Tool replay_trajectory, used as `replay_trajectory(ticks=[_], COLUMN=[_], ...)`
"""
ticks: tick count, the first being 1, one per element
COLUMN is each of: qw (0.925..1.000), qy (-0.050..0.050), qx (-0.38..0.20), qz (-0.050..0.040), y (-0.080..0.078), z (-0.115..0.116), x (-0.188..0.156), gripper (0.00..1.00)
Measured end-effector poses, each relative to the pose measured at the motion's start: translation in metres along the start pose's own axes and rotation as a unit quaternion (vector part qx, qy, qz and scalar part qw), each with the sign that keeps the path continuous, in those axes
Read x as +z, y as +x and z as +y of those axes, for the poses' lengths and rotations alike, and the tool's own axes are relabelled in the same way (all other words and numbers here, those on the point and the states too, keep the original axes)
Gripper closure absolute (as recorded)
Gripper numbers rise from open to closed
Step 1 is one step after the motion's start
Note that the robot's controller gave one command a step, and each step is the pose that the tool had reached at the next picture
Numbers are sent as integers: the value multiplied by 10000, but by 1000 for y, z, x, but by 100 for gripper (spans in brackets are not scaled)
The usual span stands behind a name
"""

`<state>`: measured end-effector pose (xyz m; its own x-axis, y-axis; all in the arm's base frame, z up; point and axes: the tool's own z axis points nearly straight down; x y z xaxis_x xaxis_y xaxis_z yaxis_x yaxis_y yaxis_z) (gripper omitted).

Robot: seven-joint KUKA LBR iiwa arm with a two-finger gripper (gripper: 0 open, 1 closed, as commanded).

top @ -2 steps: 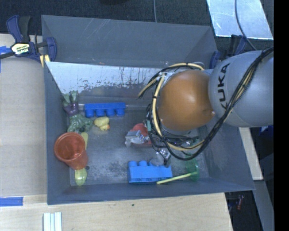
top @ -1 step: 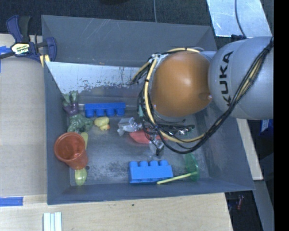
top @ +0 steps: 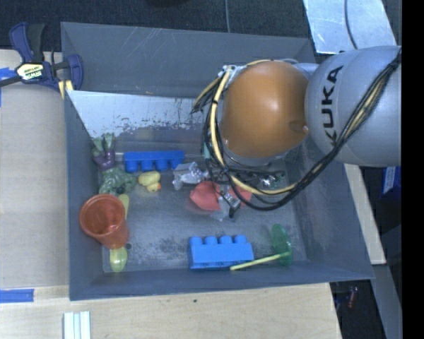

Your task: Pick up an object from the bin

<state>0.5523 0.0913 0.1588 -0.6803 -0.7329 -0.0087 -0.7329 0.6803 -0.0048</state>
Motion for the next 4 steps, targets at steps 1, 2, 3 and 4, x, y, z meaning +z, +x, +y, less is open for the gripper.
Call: replay_trajectory(ticks=[1,2,3,4], qw=[9983,9996,9998,10000], qy=[31,25,37,25], qx=[585,-262,165,-36], qz=[-79,-51,-81,-61], y=[-31,-2,5,52], z=[-55,-80,-66,-63], x=[15,43,49,69], gripper=[0,0,0,100])
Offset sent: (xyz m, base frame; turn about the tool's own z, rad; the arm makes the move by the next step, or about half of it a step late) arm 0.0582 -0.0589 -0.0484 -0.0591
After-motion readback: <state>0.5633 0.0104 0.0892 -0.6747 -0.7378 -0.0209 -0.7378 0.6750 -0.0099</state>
